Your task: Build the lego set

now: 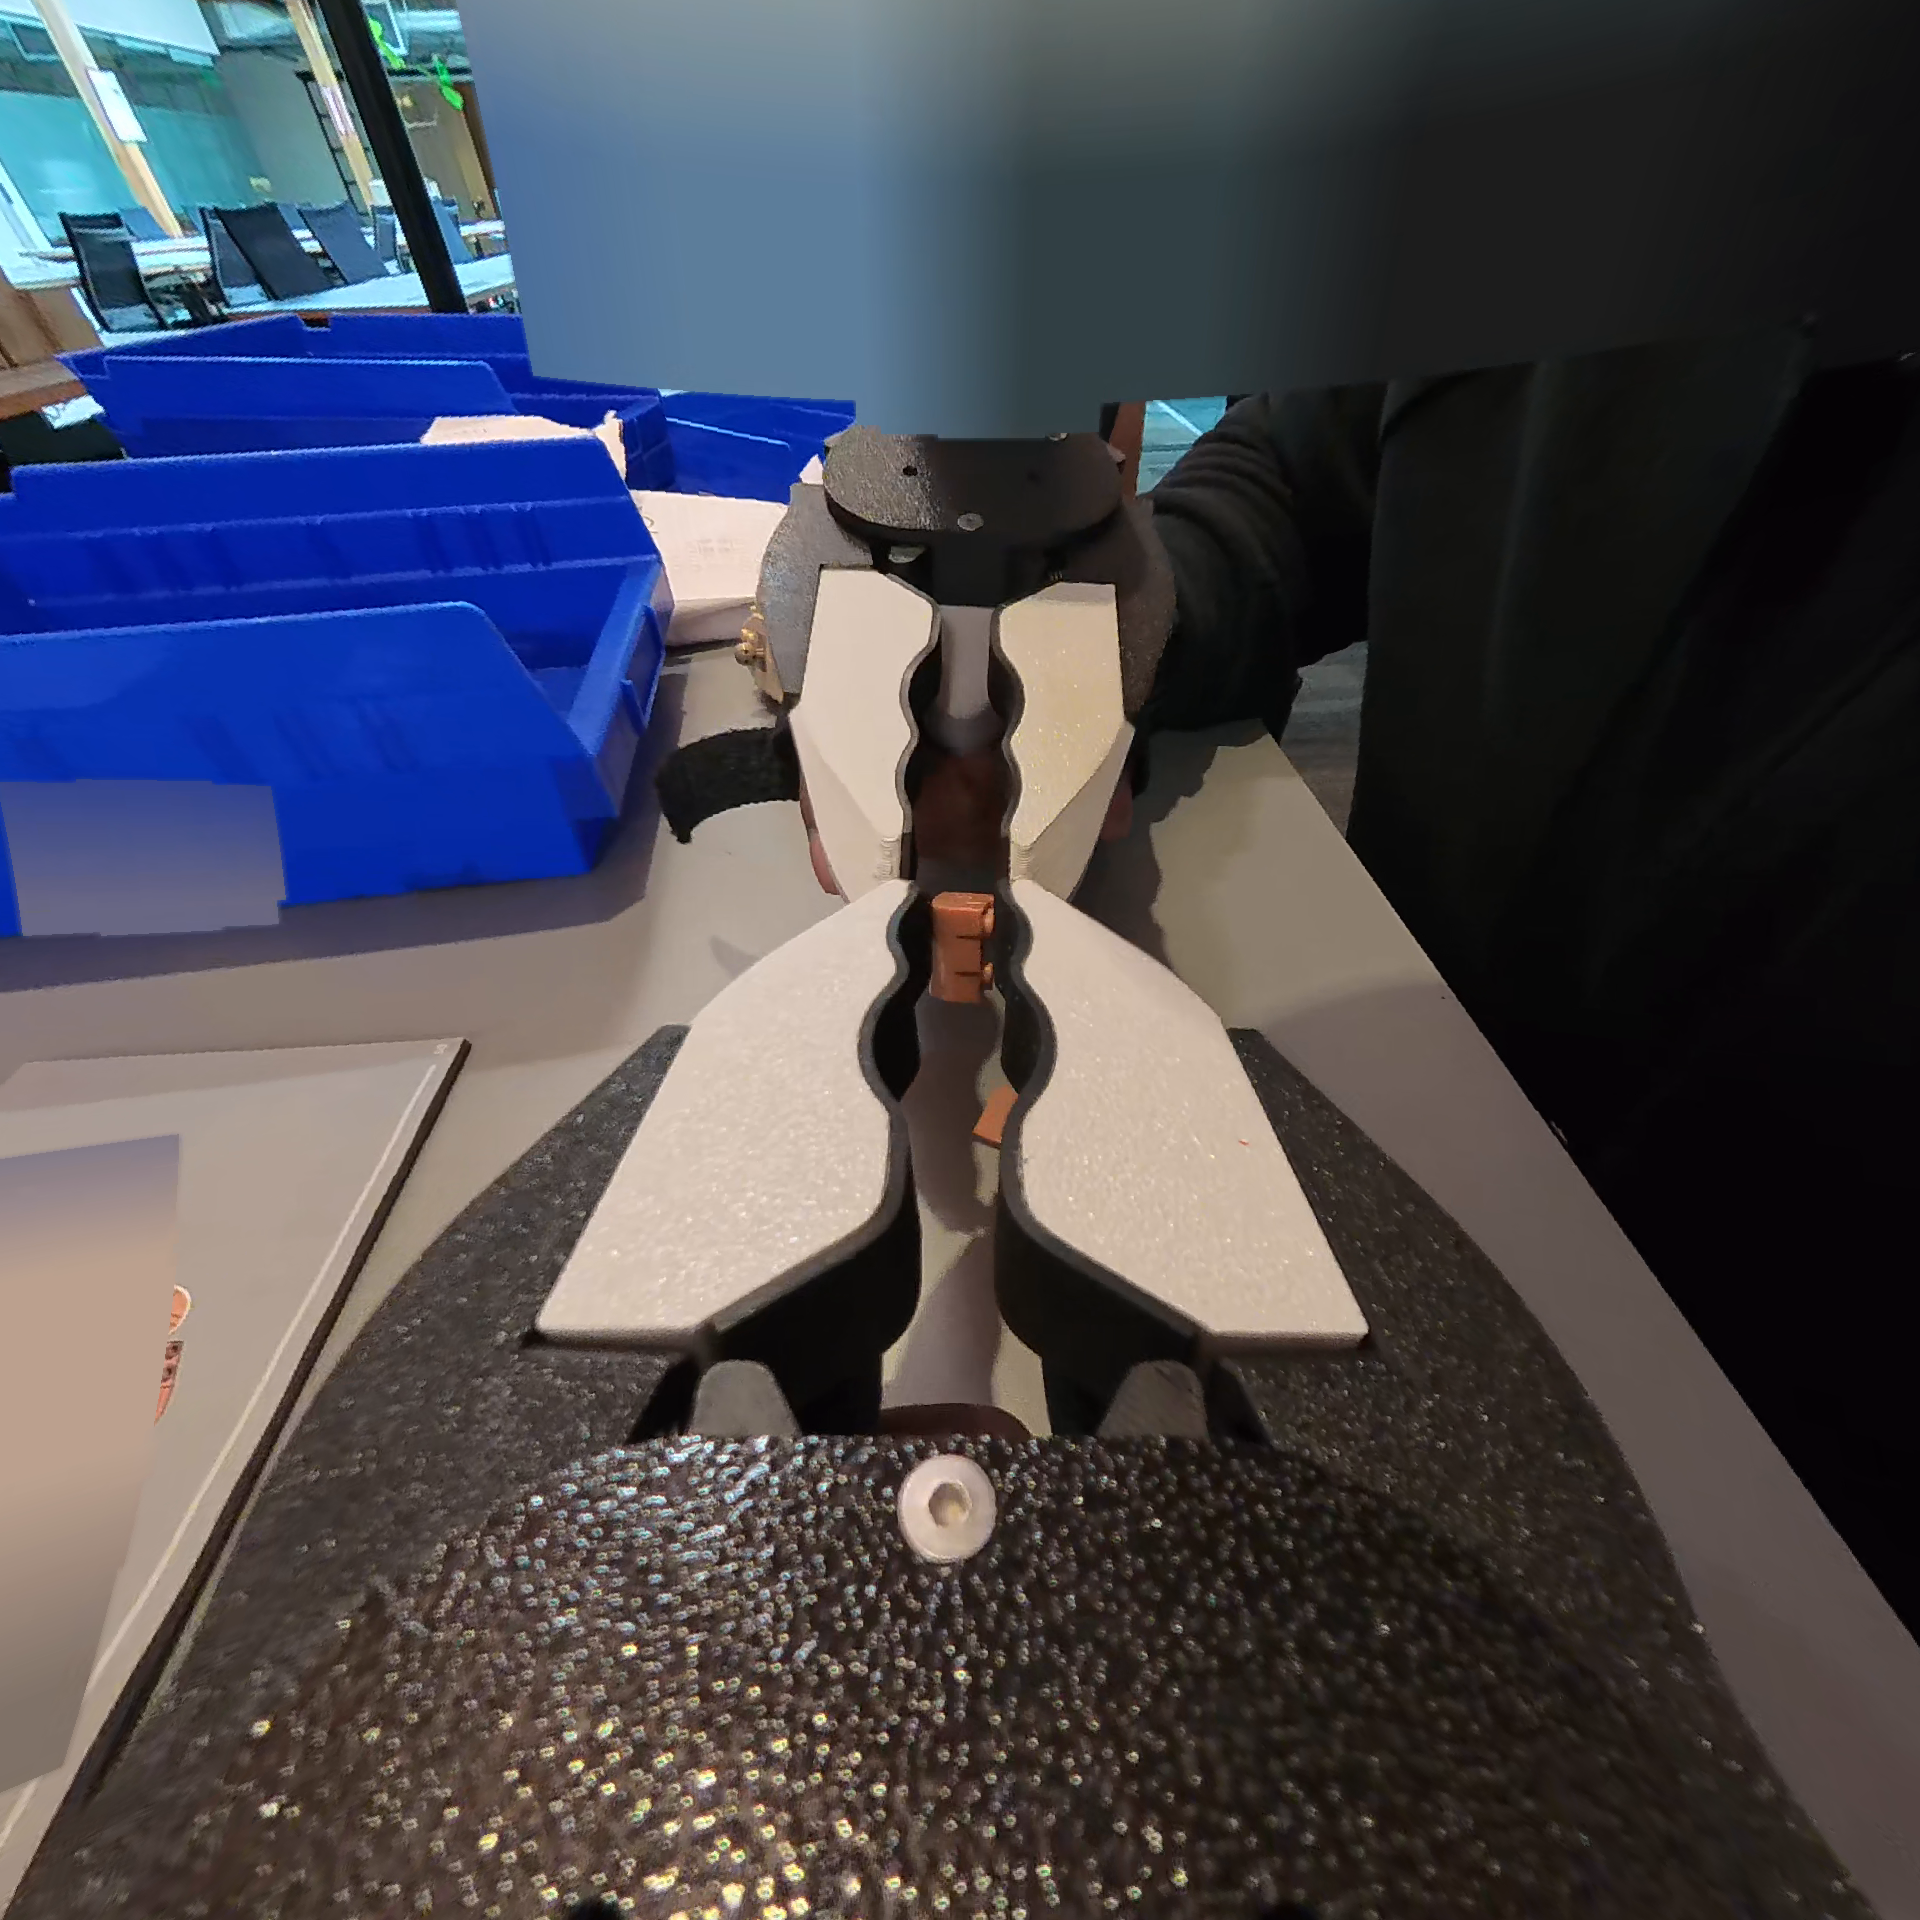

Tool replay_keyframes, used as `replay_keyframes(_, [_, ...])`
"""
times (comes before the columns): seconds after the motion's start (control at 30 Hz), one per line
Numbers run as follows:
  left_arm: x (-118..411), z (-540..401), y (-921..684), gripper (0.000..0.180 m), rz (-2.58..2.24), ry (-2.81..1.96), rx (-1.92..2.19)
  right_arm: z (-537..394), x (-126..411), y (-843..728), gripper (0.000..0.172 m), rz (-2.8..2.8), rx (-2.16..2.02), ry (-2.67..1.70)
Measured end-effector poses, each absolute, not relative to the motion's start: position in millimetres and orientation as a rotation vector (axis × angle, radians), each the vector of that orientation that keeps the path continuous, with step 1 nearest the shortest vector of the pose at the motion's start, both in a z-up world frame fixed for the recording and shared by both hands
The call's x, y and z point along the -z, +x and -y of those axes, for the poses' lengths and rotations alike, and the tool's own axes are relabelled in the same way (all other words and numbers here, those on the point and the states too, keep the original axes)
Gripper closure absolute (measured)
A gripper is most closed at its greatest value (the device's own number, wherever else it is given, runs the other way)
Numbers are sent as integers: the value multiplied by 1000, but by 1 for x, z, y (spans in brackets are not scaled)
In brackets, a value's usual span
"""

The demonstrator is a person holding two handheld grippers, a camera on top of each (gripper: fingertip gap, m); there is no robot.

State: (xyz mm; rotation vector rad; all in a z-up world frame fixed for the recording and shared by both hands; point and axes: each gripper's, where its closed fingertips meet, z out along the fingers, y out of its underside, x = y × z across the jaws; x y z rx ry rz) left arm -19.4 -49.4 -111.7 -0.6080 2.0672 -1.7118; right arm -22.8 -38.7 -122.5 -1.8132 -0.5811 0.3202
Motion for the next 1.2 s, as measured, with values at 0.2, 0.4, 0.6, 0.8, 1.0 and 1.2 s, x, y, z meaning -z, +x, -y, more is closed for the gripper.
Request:
replay_keyframes(0.2, [108,51,-23,170,-2059,-574,1722,40,119,-27,154,604,-325,-1783])
replay_keyframes(0.4, [102,52,-24,170,-2019,-557,1771,41,113,-28,154,582,-361,-1742])
replay_keyframes(0.6, [106,54,-25,170,-2049,-548,1822,42,119,-29,155,631,-318,-1752])
replay_keyframes(0.8, [106,55,-28,170,-2067,-527,1783,43,119,-31,155,656,-283,-1755])
replay_keyframes(1.0, [104,41,-10,170,-1956,-756,1832,32,118,-12,150,491,-335,-1750])
replay_keyframes(1.2, [96,13,15,170,-1603,-1388,2232,27,112,16,131,447,-109,-1712])
